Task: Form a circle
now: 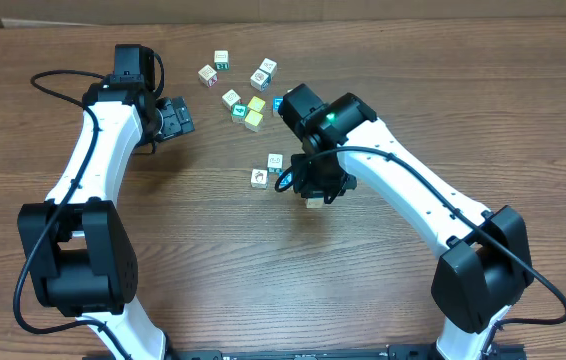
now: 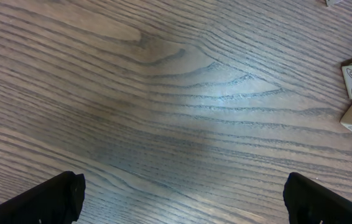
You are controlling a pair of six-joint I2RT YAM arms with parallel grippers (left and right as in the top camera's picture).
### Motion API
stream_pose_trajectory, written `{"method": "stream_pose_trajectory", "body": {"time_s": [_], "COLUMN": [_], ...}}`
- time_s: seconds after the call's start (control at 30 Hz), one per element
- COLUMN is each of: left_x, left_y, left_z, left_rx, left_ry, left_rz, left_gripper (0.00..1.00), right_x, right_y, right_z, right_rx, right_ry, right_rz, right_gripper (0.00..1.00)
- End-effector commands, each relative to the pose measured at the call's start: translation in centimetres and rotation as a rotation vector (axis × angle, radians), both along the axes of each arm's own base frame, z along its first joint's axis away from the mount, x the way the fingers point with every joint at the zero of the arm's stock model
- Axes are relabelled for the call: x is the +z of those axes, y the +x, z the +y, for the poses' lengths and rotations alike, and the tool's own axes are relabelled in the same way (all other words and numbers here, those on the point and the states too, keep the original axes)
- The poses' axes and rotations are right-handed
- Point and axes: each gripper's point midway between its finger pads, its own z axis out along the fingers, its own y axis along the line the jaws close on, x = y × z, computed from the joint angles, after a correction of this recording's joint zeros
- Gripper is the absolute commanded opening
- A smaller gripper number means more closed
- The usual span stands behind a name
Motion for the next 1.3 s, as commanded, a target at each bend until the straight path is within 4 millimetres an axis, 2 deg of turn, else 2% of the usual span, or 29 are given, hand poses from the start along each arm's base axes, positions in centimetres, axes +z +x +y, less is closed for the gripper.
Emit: {"method": "stream_pose_trajectory", "body": {"time_s": [0.0, 0.47, 0.7, 0.8, 1.0, 1.27], "left_x": [0.2, 0.2, 0.2, 0.2, 0.2, 0.2], "left_y": [0.3, 0.3, 0.3, 0.3, 0.3, 0.3], "left_z": [-0.1, -0.1, -0.1, -0.1, -0.1, -0.1], "left_rx": [-0.003, -0.003, -0.003, -0.003, -0.003, -0.003], "left_ry": [0.012, 0.012, 0.012, 0.012, 0.012, 0.012], "left_rz": [-0.005, -0.005, -0.005, -0.005, -0.005, -0.005], "left_gripper": [1.00, 1.00, 1.00, 1.00, 0.99, 1.00], "right_x": [0.0, -2.5, -4.9, -5.9, -7.3, -7.3], "right_y": [-0.7, -2.7, -2.7, -2.9, -2.6, -0.7], "right_z": [0.6, 2.4, 4.7, 6.5, 7.8, 7.3], "right_rx": [-0.012, -0.024, -0.071, -0.042, -0.035, -0.058], "right_ry": [0.018, 0.030, 0.083, 0.125, 0.068, 0.003], "right_rz": [0.023, 0.049, 0.000, -0.045, -0.172, -0.299], "right_gripper": [0.28, 0.28, 0.29, 0.27, 0.27, 0.22]}}
